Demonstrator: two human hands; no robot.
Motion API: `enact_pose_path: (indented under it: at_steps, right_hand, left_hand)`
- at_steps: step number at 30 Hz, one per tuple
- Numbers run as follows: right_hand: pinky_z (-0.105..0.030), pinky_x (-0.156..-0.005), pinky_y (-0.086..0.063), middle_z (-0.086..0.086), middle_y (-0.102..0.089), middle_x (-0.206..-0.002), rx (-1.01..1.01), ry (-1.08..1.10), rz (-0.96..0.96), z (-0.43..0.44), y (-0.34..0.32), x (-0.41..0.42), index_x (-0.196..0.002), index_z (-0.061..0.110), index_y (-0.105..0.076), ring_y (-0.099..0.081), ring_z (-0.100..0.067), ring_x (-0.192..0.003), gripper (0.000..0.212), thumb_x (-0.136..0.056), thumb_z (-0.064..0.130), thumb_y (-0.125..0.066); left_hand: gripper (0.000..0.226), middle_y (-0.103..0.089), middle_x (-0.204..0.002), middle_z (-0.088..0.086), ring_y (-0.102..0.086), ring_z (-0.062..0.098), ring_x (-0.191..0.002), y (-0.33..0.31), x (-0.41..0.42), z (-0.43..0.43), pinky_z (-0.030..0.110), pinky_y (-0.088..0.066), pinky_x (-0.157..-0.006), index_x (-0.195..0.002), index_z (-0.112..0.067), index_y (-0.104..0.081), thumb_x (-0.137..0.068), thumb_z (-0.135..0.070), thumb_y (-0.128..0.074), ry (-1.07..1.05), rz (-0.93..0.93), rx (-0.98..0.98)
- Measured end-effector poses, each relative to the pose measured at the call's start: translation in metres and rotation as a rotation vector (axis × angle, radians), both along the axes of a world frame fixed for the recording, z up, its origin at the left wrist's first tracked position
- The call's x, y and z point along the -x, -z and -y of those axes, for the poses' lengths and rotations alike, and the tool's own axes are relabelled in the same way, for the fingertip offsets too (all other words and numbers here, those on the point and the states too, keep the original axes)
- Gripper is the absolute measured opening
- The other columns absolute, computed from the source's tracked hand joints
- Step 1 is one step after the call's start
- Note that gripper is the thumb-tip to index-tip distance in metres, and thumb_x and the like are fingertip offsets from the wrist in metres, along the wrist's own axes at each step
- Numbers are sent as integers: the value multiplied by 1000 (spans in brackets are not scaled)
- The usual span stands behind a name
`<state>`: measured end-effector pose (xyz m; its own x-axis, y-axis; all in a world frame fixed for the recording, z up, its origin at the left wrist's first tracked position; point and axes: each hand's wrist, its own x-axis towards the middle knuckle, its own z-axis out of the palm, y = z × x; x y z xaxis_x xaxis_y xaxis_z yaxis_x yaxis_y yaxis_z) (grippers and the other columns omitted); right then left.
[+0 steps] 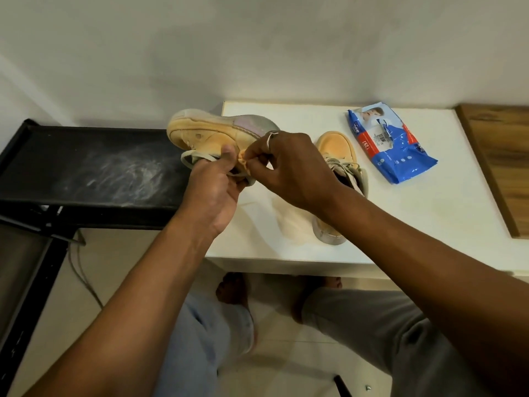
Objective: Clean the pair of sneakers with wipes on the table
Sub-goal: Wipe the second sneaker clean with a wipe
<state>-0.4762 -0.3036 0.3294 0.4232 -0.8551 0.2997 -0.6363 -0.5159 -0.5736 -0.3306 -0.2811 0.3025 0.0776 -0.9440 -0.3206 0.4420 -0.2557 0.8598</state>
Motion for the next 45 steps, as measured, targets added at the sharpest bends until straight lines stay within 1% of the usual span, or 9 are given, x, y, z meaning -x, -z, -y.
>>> enact_pose_path:
  at_steps: [4,9,12,16,21,27,34,40,45]
  right_hand:
    - [-7,-66,-37,11,-65,-81,139,110,124,2,-2,8,-95,15,-74,-50,6,-66,12,-89,20,-65]
    - [-9,-66,-40,6,-64,-85,242,131,239,2,-10,10,-103,14,-73,-53,-5,-70,13,-92,17,-67]
    - [-7,-68,-37,-3,-67,-88,335,105,295,1,-15,8,-106,8,-72,-53,-4,-73,15,-93,13,-67]
    - [-8,-69,-38,-5,-67,-88,394,148,310,3,-21,6,-105,5,-73,-52,-4,-71,16,-94,14,-65]
    - [-15,-67,-45,-5,-67,-88,360,162,320,4,-24,8,-104,7,-73,-57,-9,-71,15,-93,13,-64]
    - [-28,-65,-49,0,-64,-88,295,8,239,-1,-25,7,-102,8,-73,-53,-8,-70,15,-91,15,-65]
    - [-20,-66,-45,-1,-65,-90,373,107,197,1,-23,10,-104,11,-74,-48,-1,-75,15,-94,19,-66]
    - [-22,-66,-48,0,-65,-91,256,-94,148,-2,-31,6,-103,10,-75,-50,-4,-71,17,-92,18,-64]
    - [-11,-66,-39,2,-66,-83,341,82,192,1,-28,14,-96,11,-76,-46,7,-68,12,-90,18,-68]
  left_hand:
    - [47,-63,-135,18,-65,31,-119,-9,-5,2,38,-58,-92,-144,0,-45,-106,-28,-45,-83,-163,32]
    - [38,-71,-101,11,-71,22,-93,-21,-11,-2,30,-57,-88,-123,-4,-58,-107,-35,-41,-94,-317,55]
    - [42,-69,-108,14,-65,26,-106,-27,-10,-6,36,-48,-104,-124,-3,-58,-106,-38,-43,-77,-376,98]
    - [50,-68,-116,14,-65,26,-113,-35,-6,-12,38,-45,-110,-131,-2,-55,-92,-33,-58,53,-446,149]
    - [28,-68,-114,9,-65,23,-114,-29,2,-15,40,-41,-114,-119,-8,-61,-91,-3,-62,150,-327,210]
    - [23,-72,-102,5,-68,20,-104,-24,1,-14,34,-53,-98,-105,-9,-66,-90,3,-53,155,-302,266]
    - [28,-69,-109,8,-67,21,-108,-25,-1,-12,35,-52,-102,-114,-7,-61,-89,5,-56,139,-353,253]
    - [24,-69,-104,9,-66,24,-105,-24,-5,-16,36,-53,-95,-107,-8,-64,-91,4,-52,177,-303,291]
    - [27,-68,-107,10,-65,25,-107,-25,-1,-13,40,-50,-102,-108,-8,-63,-88,7,-52,167,-324,279]
